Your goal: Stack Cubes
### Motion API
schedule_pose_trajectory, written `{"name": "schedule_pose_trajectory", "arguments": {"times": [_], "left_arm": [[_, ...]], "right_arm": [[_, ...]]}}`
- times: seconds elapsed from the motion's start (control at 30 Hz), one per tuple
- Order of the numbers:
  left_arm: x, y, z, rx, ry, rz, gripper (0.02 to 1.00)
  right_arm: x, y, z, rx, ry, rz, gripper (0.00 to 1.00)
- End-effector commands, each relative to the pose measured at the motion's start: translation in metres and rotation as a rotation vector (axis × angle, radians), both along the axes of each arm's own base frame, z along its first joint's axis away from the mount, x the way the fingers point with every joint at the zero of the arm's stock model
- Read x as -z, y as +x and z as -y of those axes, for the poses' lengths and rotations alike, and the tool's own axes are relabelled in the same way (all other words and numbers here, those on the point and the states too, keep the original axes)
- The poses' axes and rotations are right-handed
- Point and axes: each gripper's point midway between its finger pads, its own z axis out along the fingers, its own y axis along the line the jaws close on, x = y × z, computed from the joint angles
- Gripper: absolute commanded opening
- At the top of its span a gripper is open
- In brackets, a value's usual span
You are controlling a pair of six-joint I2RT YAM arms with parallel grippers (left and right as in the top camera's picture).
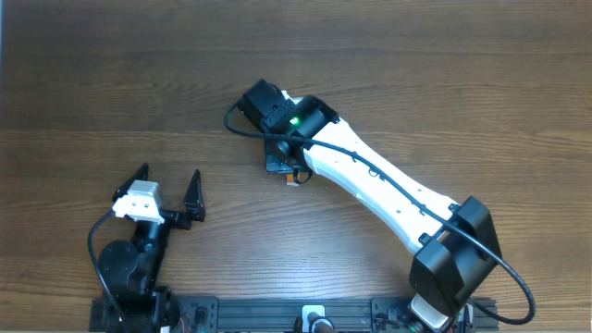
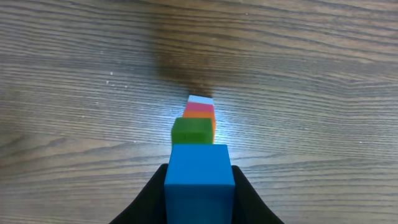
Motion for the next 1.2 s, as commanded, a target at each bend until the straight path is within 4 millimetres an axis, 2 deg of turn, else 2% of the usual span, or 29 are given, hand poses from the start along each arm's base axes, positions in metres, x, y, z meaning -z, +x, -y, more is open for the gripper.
{"name": "schedule_pose_trajectory", "arguments": {"times": [0.03, 0.4, 1.2], "left_arm": [[0.001, 0.0, 0.002, 0.013, 0.014, 0.005, 1.0], [0.001, 0.0, 0.002, 0.013, 0.014, 0.005, 0.998], [0.001, 0.0, 0.002, 0.013, 0.014, 0.005, 1.0]], "right_arm": [[-0.003, 0.002, -0.008, -0.011, 0.01, 0.009, 0.047], [0.015, 0.006, -0.011, -0.011, -0.015, -0.017, 0.047], [0.02, 0.003, -0.011, -0.013, -0.024, -0.038, 0.06]]}}
